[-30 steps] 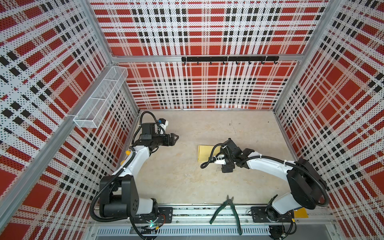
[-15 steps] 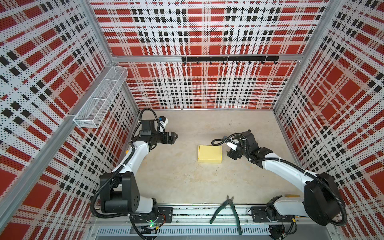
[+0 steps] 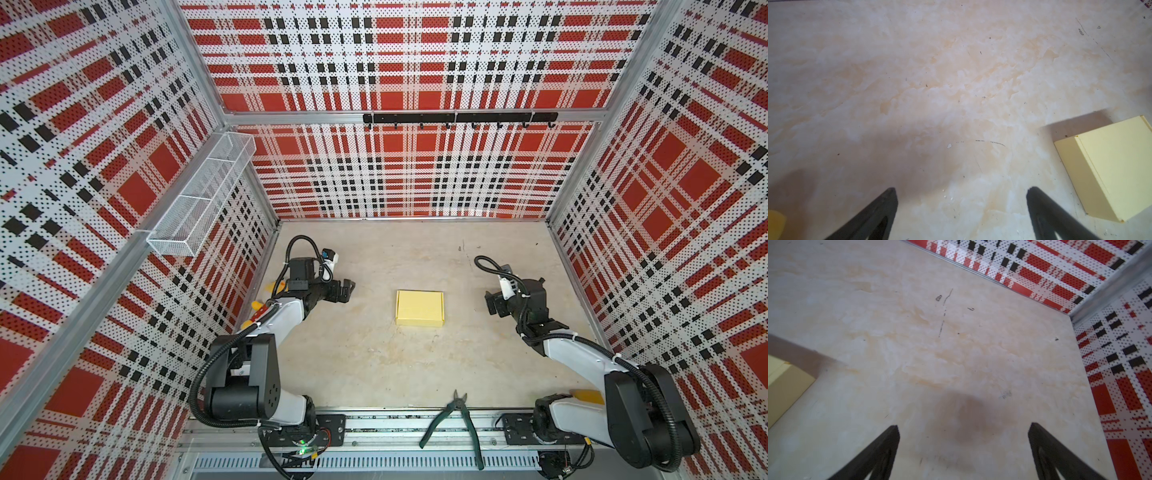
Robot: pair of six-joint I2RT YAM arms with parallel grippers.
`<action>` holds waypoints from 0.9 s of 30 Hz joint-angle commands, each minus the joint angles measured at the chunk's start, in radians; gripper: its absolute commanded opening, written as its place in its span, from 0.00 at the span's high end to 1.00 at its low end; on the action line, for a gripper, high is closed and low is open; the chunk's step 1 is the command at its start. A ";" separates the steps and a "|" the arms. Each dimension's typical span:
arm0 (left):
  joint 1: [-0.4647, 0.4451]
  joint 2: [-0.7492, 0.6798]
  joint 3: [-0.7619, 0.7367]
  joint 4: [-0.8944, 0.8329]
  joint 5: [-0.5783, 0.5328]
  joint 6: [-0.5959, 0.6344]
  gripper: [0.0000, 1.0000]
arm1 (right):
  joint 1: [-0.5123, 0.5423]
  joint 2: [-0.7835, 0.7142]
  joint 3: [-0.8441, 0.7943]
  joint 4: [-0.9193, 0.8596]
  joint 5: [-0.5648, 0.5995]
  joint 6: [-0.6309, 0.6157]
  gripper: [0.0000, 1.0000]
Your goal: Fold the paper box
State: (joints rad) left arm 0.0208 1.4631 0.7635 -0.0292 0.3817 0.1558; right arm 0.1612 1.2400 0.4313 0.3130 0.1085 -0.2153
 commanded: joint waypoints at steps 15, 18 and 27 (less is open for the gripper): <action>-0.013 0.026 -0.228 0.631 -0.073 -0.081 0.01 | -0.066 0.268 -0.069 0.621 0.002 0.087 0.00; -0.002 0.047 -0.335 0.861 -0.068 -0.077 0.01 | -0.088 0.346 -0.086 0.724 0.001 0.117 0.00; 0.000 0.058 -0.365 0.936 -0.158 -0.109 0.01 | -0.110 0.357 -0.051 0.668 0.137 0.193 0.00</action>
State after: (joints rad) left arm 0.0204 1.5124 0.3824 0.8249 0.2764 0.0711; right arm 0.0544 1.5887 0.3683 0.9089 0.1989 -0.0513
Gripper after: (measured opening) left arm 0.992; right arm 0.997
